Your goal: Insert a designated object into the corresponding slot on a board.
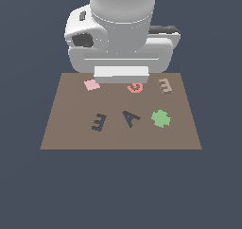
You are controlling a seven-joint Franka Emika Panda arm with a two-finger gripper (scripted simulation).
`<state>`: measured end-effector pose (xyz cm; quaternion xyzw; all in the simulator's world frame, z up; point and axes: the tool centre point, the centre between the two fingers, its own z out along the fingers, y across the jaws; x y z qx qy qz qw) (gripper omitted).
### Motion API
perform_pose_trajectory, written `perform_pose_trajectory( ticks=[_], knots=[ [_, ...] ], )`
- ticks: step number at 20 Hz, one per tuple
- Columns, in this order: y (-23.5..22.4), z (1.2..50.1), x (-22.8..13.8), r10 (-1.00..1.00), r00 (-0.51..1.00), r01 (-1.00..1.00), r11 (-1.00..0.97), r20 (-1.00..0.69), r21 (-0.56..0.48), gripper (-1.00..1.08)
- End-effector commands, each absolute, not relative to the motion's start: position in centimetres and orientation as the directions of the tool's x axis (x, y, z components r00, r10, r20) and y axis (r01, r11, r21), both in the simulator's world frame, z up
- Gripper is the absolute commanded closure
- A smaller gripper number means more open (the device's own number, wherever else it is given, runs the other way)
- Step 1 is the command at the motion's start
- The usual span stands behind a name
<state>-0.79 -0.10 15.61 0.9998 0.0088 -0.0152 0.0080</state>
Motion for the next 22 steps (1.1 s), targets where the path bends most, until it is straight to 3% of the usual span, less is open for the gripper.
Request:
perform_pose_trajectory(
  ticks=[1,10,22],
  knots=[
    [-0.1,15.6,-0.8,0.017,0.999,0.018,-1.0,-0.03,0.016,-0.92],
    [2.6,13.9,-1.8,0.043,0.999,0.043,-0.999,-0.026,0.012,-0.92],
    [12.6,7.5,-5.9,0.139,0.99,0.139,-0.99,-0.007,0.001,-0.92]
  ],
)
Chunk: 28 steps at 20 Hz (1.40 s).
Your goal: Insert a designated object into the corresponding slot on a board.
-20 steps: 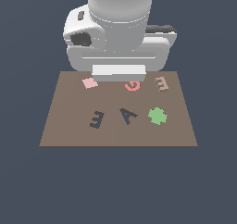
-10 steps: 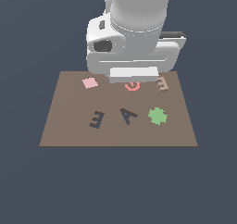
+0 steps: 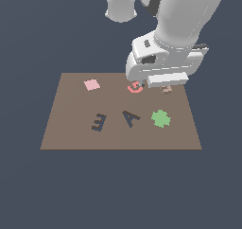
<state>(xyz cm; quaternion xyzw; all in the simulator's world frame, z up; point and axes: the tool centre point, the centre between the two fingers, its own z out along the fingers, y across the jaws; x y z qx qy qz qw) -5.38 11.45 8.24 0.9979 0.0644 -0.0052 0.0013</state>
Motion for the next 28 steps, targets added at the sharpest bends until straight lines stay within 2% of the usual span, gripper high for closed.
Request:
perform_pose_trajectory(
  ticks=[1,8,22,23,28],
  knots=[
    [13.3,7.0,-6.2,0.146,0.989,0.146,-0.989,-0.006,0.0,-0.92],
    [16.1,5.1,-7.4,0.173,0.985,0.173,-0.985,0.0,-0.001,-0.92],
    [16.3,3.0,-7.4,0.174,0.985,0.174,-0.985,0.0,0.0,-0.92],
    [16.3,3.0,-7.4,0.174,0.985,0.174,-0.985,0.0,0.0,1.08],
    [16.3,3.0,-7.4,0.174,0.985,0.174,-0.985,0.0,0.0,1.08]
  ],
)
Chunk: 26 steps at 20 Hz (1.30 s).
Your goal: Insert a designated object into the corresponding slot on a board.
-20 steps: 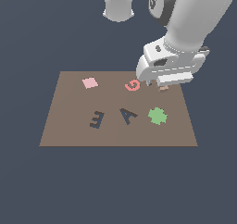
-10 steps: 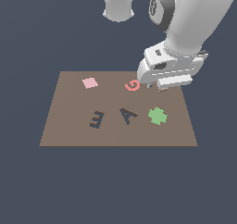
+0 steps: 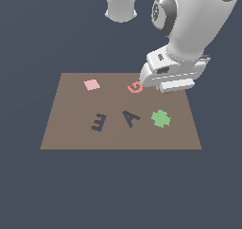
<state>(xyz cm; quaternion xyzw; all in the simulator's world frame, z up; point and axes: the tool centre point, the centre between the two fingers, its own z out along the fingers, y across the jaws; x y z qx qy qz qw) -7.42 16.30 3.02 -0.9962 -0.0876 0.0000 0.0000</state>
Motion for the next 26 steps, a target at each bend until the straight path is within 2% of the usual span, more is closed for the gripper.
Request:
perform_pose_trajectory(
  ticks=[1,15,21,26],
  knots=[
    [16.3,3.0,-7.4,0.174,0.985,0.174,-0.985,0.0,0.0,1.08],
    [15.5,3.4,-6.7,0.157,0.988,0.157,-0.988,0.0,0.0,1.08],
    [12.4,3.5,-4.1,0.092,0.996,0.092,-0.996,0.0,-0.001,1.08],
    [8.0,3.6,-1.0,0.004,1.0,0.004,-1.0,-0.001,-0.001,1.08]
  ],
)
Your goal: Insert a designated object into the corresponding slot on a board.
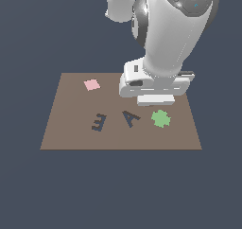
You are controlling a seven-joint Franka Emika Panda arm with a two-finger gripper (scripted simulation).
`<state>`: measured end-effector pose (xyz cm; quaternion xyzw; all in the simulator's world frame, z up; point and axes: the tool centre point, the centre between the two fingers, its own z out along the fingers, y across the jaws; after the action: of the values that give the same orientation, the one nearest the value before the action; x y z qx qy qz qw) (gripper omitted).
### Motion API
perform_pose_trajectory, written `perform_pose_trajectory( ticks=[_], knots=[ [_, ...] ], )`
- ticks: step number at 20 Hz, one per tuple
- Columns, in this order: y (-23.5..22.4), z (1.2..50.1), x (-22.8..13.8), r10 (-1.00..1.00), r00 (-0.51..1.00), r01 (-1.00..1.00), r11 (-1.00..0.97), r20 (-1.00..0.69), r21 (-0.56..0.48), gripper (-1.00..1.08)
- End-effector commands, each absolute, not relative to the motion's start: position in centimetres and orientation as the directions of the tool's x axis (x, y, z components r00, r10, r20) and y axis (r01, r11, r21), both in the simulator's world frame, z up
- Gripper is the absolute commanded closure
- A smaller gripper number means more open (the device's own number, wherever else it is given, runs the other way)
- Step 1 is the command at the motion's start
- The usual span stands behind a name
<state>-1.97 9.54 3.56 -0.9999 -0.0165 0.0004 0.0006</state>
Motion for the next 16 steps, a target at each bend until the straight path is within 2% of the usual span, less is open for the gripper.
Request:
perform_pose_trajectory(
  ticks=[1,9,16],
  knots=[
    [6.9,3.7,-0.3,-0.018,1.0,-0.018,-1.0,-0.001,-0.001,1.08],
    [-1.8,3.9,4.2,-0.179,0.984,-0.179,-0.984,-0.001,-0.002,1.08],
    [-6.1,4.0,5.8,-0.254,0.967,-0.254,-0.967,-0.001,-0.002,1.08]
  ],
)
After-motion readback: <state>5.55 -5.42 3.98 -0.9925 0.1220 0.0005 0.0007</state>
